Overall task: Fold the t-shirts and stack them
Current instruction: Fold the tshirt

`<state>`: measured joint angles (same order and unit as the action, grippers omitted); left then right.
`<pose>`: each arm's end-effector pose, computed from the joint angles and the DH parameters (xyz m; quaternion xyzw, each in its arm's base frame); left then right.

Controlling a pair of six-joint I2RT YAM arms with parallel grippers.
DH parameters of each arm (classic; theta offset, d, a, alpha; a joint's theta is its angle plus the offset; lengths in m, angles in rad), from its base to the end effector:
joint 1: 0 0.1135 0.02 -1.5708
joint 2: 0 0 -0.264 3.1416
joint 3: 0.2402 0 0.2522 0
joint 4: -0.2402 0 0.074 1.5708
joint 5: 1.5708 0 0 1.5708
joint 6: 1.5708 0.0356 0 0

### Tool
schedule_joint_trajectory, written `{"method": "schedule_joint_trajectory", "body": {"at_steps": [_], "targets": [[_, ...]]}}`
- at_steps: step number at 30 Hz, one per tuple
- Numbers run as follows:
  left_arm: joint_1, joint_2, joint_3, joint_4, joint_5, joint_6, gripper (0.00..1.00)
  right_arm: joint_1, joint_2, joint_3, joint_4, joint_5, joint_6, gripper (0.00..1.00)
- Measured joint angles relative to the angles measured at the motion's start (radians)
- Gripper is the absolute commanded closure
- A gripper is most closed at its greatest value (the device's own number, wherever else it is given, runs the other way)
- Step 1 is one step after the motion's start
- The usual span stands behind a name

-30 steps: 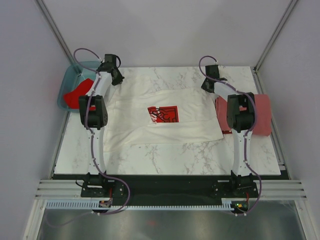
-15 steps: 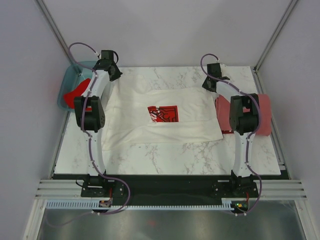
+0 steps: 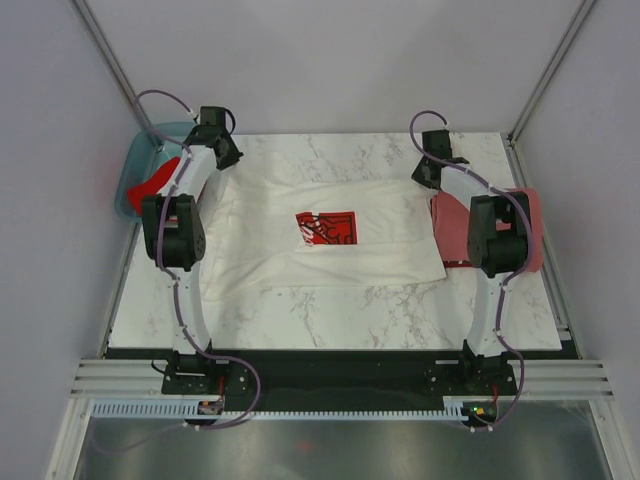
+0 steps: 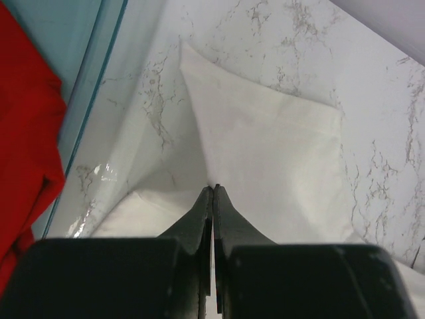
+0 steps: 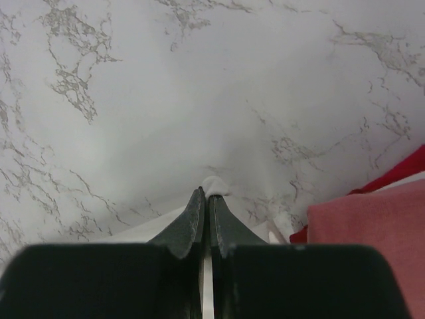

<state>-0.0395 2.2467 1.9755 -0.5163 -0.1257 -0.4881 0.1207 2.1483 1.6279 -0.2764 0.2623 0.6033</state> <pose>0.5142 -0.0159 0.2342 -0.2285 0.8940 -0.0433 0.3829 0.4799 0.0489 0.1874 0.2673 0.8797 0.0193 0.3928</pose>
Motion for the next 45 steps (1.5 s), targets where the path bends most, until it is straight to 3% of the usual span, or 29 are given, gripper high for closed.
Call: {"method": "schedule_joint_trajectory", "body": {"at_steps": [24,38,45], "targets": [[0.000,-0.494,-0.526,0.154,-0.010,0.033,0.98,-0.005,-0.315,-0.337,0.029,-0.022,0.008,1.00],[-0.004,-0.784,-0.801,0.157,-0.029,0.033,0.98,0.005,-0.511,-0.530,0.030,-0.022,-0.012,1.00],[-0.014,-0.902,-0.888,0.144,-0.031,0.033,0.98,0.006,-0.536,-0.570,0.031,-0.020,-0.024,0.99]]}}
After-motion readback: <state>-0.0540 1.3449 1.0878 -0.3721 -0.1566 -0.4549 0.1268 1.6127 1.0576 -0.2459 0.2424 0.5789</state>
